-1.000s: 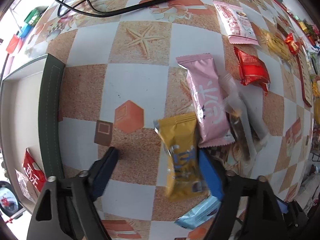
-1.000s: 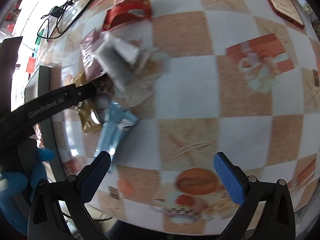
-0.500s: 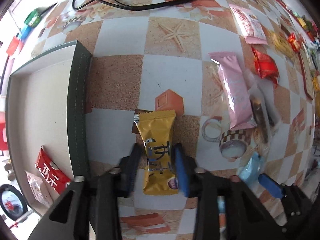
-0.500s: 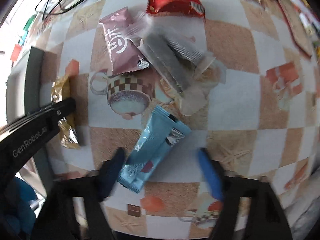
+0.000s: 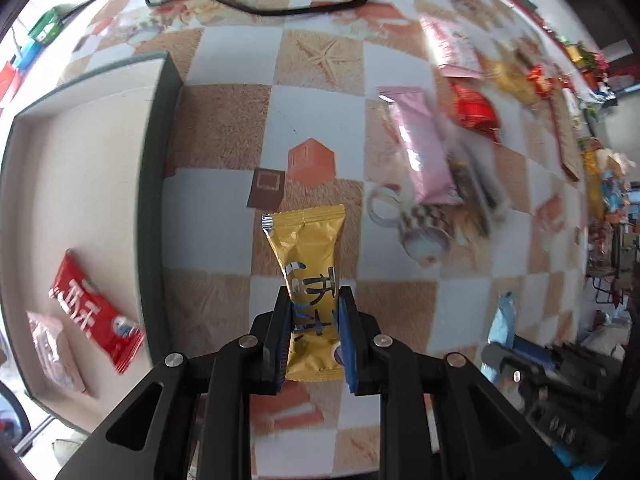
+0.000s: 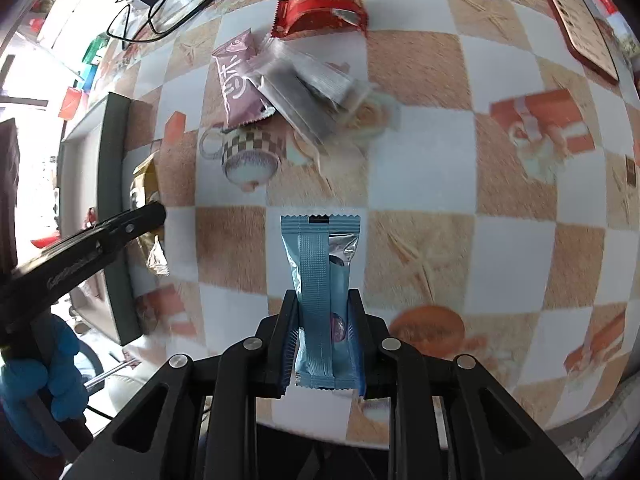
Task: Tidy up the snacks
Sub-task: 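Carry the gold and light blue bars over the white tray with both tools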
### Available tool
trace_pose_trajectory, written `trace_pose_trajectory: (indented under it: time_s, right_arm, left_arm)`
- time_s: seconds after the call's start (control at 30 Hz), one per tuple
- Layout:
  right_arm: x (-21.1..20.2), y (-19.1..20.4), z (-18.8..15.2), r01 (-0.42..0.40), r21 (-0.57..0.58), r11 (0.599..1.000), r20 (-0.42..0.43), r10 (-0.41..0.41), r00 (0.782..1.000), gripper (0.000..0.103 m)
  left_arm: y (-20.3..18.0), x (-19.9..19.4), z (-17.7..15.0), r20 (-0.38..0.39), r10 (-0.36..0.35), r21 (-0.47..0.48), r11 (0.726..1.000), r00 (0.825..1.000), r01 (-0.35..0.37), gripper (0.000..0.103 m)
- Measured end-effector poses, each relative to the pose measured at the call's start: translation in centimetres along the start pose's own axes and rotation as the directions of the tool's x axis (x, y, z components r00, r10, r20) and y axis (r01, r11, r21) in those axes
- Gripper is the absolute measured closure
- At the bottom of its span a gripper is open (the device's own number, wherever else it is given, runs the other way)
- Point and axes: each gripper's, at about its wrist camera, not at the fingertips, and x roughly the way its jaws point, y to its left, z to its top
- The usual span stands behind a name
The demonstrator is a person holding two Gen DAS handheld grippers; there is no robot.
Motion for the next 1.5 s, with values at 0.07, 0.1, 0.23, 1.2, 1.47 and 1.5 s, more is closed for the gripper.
trace_pose_trajectory:
  time_s: [0.07,0.1,0.23,1.2,1.47,1.5]
  right_arm:
    - [-0.3,-0.2,-0.4,-0.013,0.004,1.000,-0.003,0.013,1.000,0.079]
    - [-0.1,0.2,-0.2,-0.014,0.002,1.000,-0.005,0.014,1.000,0.079]
    - [-0.5,1.6,-0.2,-0.013,-0.039,0.999,-0.007,0.013,1.000,0.079]
    - [1.1,17.5,3.5,0.013,-0.378,0.926,-0.007,-0.017,1.000,0.079]
    - [2.4,22.9,4.3,-0.028,-0.441,0.897,-0.038,0.012,0.999,0.079]
    - [2.5,23.4,4.3,-0.034,-0.446,0.895,-0.042,0.017,0.999,0.079]
  left_arm:
    - [0.1,-1.5,-0.9,0.022,0.002,0.029,1.000,1.000,-0.003,0.079]
    - [0.4,-2.3,-1.4,0.031,0.003,0.038,0.999,1.000,-0.004,0.079]
    - [1.3,-4.4,-2.5,0.081,0.030,0.066,0.997,0.996,-0.035,0.079]
    - [14.7,-8.7,-5.8,0.192,0.130,-0.182,0.979,0.973,-0.094,0.079]
    - [17.8,-8.3,-6.8,0.175,0.143,-0.249,0.964,0.974,-0.097,0.079]
    - [18.1,-8.2,-6.9,0.172,0.143,-0.253,0.963,0.975,-0.097,0.079]
